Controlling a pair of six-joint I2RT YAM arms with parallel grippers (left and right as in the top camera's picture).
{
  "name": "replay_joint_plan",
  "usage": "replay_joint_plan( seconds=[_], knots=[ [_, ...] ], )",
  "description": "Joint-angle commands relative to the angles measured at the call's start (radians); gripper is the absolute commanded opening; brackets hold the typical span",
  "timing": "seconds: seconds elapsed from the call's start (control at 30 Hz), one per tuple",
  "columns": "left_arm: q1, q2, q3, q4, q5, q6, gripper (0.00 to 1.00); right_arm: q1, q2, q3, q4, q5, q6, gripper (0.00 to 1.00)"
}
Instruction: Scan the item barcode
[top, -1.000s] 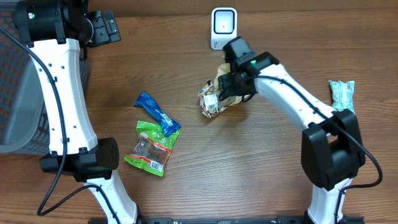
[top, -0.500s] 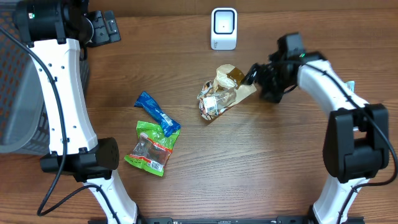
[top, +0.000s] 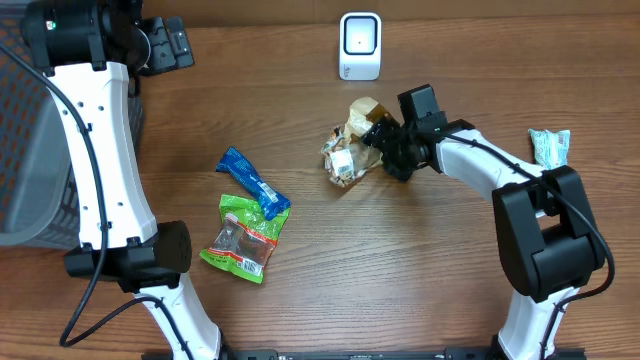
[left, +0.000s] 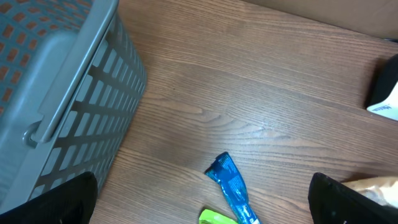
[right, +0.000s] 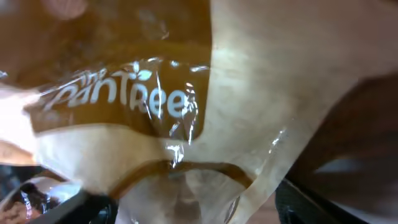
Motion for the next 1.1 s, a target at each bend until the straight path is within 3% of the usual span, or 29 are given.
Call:
replay_joint_plan(
  seconds=[0.0,0.2,0.33,0.57,0.67,0.8,0.83,0.87,0.93,1.0,1.07],
  knots=[
    [-0.006,-0.024,0.01,0.002,-0.004,0.013,1.0,0.027,0.011,-0.008,0.014,0.133,0.028,0.71],
    [-0.007,-0.024,0.01,0.002,-0.004,0.013,1.0,0.035,0.019,-0.008,0.018,0.127,0.02,0.26],
    [-0.006,-0.024,0.01,0.002,-0.004,0.013,1.0,0.034,0.018,-0.005,0.041,0.07,-0.058,0.04],
    [-0.006,-0.024,0.01,0.002,-0.005,0.013,1.0,0.028,-0.032,0.062,-0.01,0.095,-0.299,0.04],
    [-0.006,-0.024,0.01,0.002,-0.004,0.013,1.0,0.042,-0.068,0.099,-0.075,0.211,-0.481,0.04],
    [-0.006,-0.024,0.01,0.002,-0.004,0.013,1.0,0.085,-0.086,0.125,-0.145,0.415,-0.857,0.04],
    [-0.006,-0.024,0.01,0.002,-0.004,0.013,1.0,0.096,-0.086,0.125,-0.157,0.489,-0.931,0.08],
    [-0.006,-0.024,0.01,0.002,-0.004,0.013,1.0,0.102,-0.086,0.125,-0.162,0.536,-0.971,0.2],
    [-0.006,-0.024,0.01,0.002,-0.004,0.013,1.0,0.113,-0.095,0.127,-0.163,0.652,-1.017,0.72],
    [-0.006,-0.024,0.01,0.002,-0.004,0.013,1.0,0.117,-0.115,0.145,-0.17,0.634,-0.981,0.86],
    [-0.007,-0.024,0.01,0.002,-0.004,0.013,1.0,0.119,-0.141,0.175,-0.198,0.555,-0.938,0.9]
  ],
)
